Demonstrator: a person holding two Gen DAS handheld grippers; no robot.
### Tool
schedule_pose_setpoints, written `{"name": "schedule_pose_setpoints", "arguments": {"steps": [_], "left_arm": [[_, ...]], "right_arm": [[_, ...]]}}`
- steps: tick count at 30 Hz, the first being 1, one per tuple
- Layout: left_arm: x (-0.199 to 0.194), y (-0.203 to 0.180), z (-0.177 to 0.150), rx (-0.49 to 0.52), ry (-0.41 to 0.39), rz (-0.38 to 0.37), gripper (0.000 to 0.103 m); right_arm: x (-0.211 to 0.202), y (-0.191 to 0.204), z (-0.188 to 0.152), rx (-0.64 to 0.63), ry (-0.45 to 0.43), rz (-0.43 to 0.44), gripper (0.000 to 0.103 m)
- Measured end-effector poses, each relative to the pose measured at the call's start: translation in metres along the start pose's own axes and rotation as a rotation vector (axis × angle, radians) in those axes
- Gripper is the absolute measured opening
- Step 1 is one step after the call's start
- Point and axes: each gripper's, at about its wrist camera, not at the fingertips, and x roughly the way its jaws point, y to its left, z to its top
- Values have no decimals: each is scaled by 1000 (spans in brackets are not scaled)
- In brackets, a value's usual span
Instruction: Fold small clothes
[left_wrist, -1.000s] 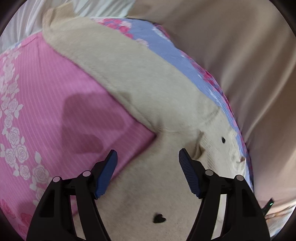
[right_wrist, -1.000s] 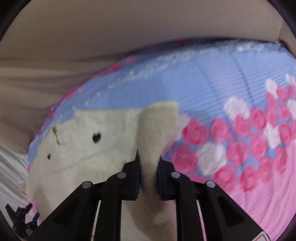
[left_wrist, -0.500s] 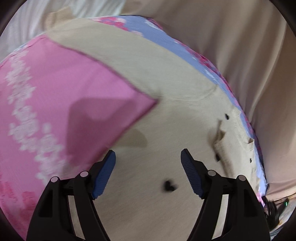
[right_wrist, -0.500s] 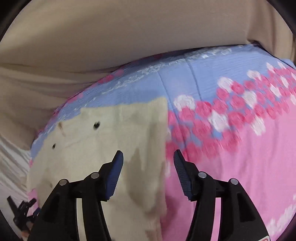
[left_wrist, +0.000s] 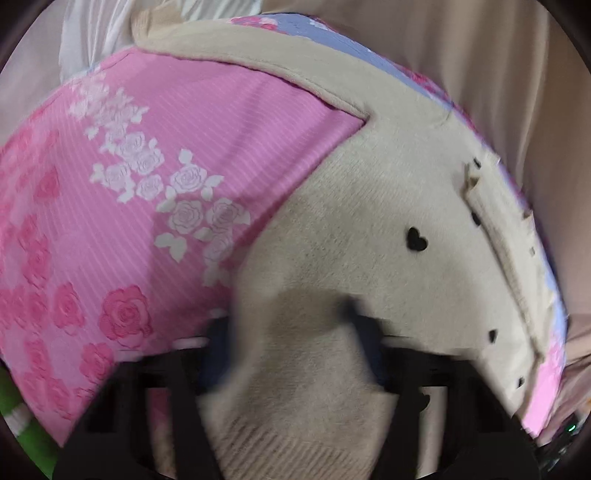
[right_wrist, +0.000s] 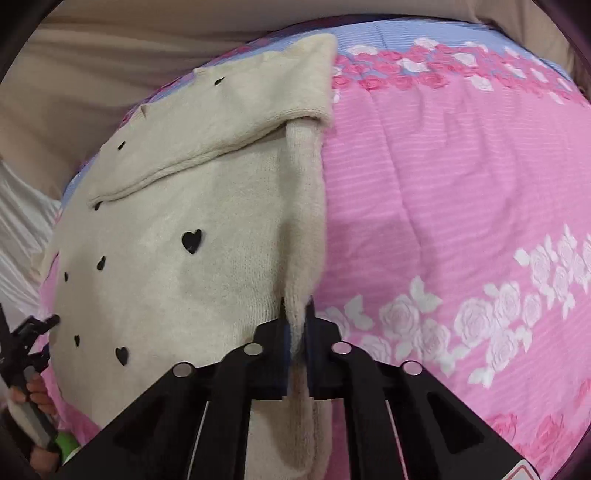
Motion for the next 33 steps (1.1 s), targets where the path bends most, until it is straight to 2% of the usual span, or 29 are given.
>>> {"name": "schedule_pose_setpoints", "arguments": {"steps": [2, 4, 7, 12, 15, 17, 19, 20, 21, 22, 23, 25, 27, 29, 30, 31, 32, 33], "left_arm": [[-4, 8, 1, -56, 53, -103, 12], [-19, 10, -2, -50, 48, -131, 11], [-31, 11, -15, -55, 93, -197, 11], [-43, 16, -53, -54, 166, -210, 11], [-47, 25, -63, -44, 193, -198, 11], [-46, 33, -61, -72, 203, -202, 13], [-44, 38, -55, -114, 180, -214, 19], [-46, 40, -52, -122, 180, -222, 20], [-48, 40, -54, -114, 180, -233, 26], [-53, 38, -57, -79, 166, -230, 31], [-59, 40, -63, -52, 153, -217, 45], [-67, 42, -81, -11, 144, -201, 56], [-64, 43, -92, -15, 185, -229, 56], [-54, 39, -96, -13, 229, -249, 52], [-48, 34, -96, 9, 250, -245, 31], [-43, 28, -97, 46, 275, -246, 9], [-36, 21, -97, 84, 338, -251, 4], [-35, 20, -97, 90, 369, -259, 3]], "right_arm": [[-18, -7, 4, -19, -23, -13, 4], [-37, -24, 5, -12, -32, -25, 4], [-64, -51, -4, 7, -36, -33, 3], [-82, -65, -33, 5, 11, -56, 3], [-81, -77, -54, 14, 49, -64, 3], [-73, -85, -61, 45, 61, 3, 5], [-68, -90, -64, 107, 79, 38, 16], [-69, -91, -68, 129, 84, 77, 27], [-72, -90, -75, 140, 85, 109, 46], [-75, -89, -83, 138, 84, 123, 57], [-77, -86, -93, 122, 91, 130, 58], [-76, -77, -113, 104, 135, 171, 58], [-67, -59, -131, 57, 178, 192, 58], [-51, -38, -139, -6, 211, 157, 56], [-53, -28, -137, -52, 175, 145, 42], [-51, -24, -133, -60, 205, 151, 9], [-53, -23, -129, -59, 210, 159, 7], [-62, -20, -126, -86, 208, 177, 7]]}}
